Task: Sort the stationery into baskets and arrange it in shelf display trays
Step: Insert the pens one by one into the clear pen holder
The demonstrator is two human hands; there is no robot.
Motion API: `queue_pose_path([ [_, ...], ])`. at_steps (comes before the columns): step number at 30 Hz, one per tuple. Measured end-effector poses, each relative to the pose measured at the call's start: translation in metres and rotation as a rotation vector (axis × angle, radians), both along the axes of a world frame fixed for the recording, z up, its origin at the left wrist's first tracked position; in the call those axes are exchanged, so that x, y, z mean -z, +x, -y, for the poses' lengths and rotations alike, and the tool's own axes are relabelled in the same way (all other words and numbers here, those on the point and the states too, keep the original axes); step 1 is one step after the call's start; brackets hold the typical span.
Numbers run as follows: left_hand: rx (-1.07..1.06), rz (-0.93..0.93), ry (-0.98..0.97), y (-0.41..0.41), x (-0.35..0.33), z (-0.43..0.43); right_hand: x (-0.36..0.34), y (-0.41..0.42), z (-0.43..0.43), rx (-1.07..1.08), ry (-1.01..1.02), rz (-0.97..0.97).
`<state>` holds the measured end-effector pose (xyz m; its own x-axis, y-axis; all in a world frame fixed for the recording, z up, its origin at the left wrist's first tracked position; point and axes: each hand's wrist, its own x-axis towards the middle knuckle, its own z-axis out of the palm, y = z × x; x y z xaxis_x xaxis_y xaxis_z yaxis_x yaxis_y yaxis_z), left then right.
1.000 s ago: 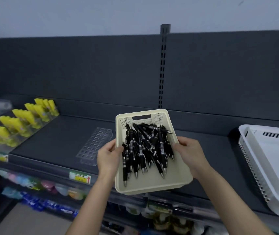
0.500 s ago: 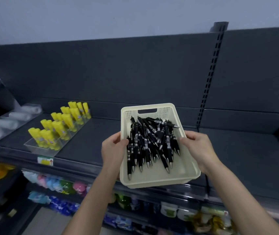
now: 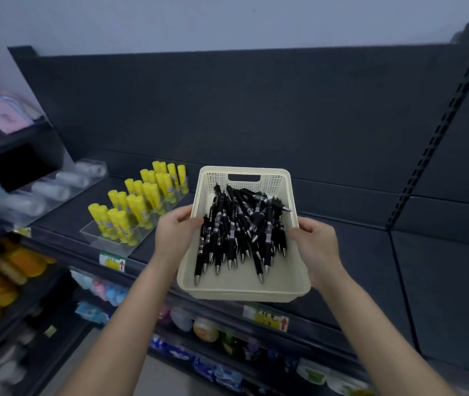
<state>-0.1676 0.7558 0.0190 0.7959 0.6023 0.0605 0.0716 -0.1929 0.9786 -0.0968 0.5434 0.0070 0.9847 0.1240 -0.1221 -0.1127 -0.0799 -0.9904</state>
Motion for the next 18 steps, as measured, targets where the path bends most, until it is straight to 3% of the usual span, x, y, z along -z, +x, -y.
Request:
queue_pose_path([
  [8, -0.067, -0.046, -0.054, 0.041, 0.003, -0.064, 0.012, 0.044, -0.063, -0.04, 0.041, -0.035],
  [18, 0.039, -0.117, -0.136, 0.081, 0.037, -0.115, 0.041, 0.067, -0.098, -0.033, -0.058, -0.083],
])
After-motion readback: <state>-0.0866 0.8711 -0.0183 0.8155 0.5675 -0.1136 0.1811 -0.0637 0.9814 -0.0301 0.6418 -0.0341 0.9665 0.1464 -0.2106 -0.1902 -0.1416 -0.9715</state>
